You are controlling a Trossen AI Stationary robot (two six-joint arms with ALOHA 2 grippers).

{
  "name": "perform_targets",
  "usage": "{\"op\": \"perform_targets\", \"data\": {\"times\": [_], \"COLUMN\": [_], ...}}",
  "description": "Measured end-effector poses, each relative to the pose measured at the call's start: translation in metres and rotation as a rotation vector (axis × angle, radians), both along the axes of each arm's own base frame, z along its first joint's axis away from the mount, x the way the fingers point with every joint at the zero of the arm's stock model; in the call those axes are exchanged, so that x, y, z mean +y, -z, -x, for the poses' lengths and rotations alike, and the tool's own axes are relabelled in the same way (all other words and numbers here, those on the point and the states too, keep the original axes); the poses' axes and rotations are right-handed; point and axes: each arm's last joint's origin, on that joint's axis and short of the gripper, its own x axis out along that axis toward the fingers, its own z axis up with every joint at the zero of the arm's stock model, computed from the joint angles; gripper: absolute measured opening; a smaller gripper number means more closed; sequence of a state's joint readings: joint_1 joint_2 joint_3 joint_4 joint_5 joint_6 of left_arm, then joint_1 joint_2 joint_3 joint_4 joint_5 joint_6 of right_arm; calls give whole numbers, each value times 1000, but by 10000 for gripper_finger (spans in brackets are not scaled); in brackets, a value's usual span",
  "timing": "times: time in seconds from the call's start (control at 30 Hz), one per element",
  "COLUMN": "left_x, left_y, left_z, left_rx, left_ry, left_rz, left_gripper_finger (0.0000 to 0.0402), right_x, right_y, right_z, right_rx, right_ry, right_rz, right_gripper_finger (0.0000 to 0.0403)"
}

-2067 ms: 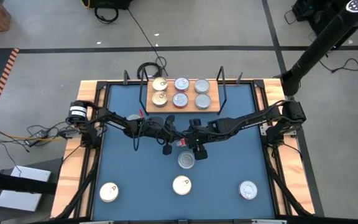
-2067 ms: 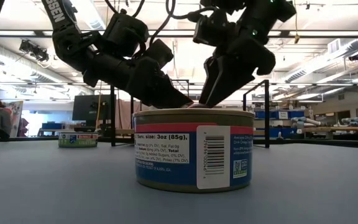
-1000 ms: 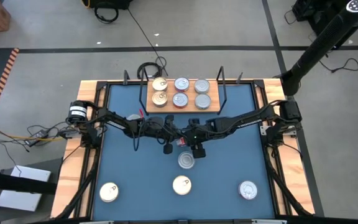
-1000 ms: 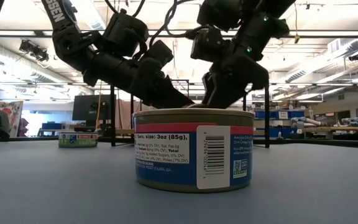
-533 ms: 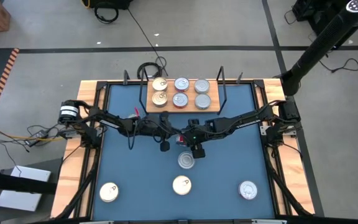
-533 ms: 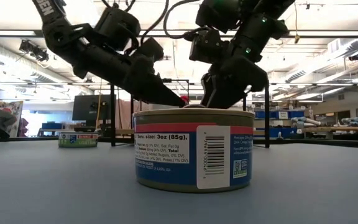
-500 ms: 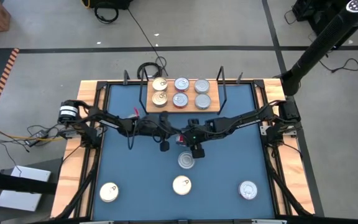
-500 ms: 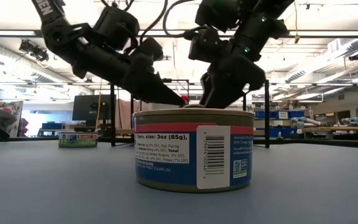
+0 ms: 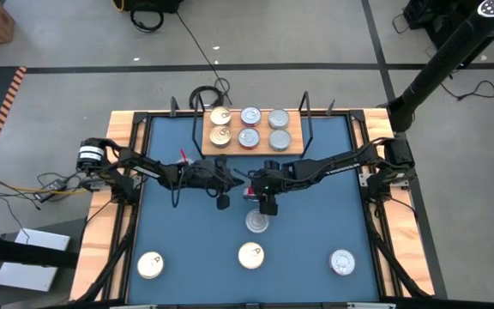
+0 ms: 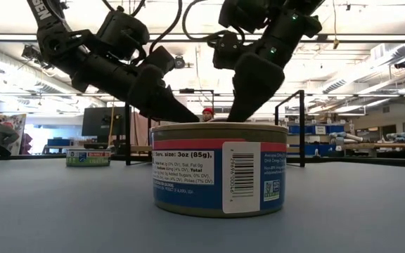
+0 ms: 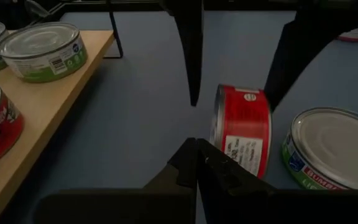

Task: Stack canned seafood by type on shelf
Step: Stack the top red tuna can on top red tuna can on the shelf

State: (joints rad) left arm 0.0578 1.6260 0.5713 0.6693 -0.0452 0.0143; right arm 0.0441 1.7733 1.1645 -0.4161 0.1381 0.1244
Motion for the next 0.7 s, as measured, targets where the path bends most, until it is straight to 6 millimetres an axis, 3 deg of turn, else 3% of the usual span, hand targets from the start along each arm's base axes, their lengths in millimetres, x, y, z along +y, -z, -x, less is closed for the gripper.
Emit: {"op": "perform_targets", "data": {"times": [0.23,0.53,0.7], "left_x": [0,-4,-8], "left_y": [0,-8,-13], "left_z": [0,-3,-2], "left_rx": [-5,-89,-167], "left_ry": [0,21,37], "left_rz": [-1,-5,-5], "left_gripper_finger": [11,11,11], "right_x": [0,2,4], "right_y": [-1,-1,-14], "right_z": [-1,-2,2], "right_rx": [-9,-2,-15], "right_ry": [-64,-184,-215], "right_rz": [39,114,229], "right_gripper_finger": [221,144,142]}}
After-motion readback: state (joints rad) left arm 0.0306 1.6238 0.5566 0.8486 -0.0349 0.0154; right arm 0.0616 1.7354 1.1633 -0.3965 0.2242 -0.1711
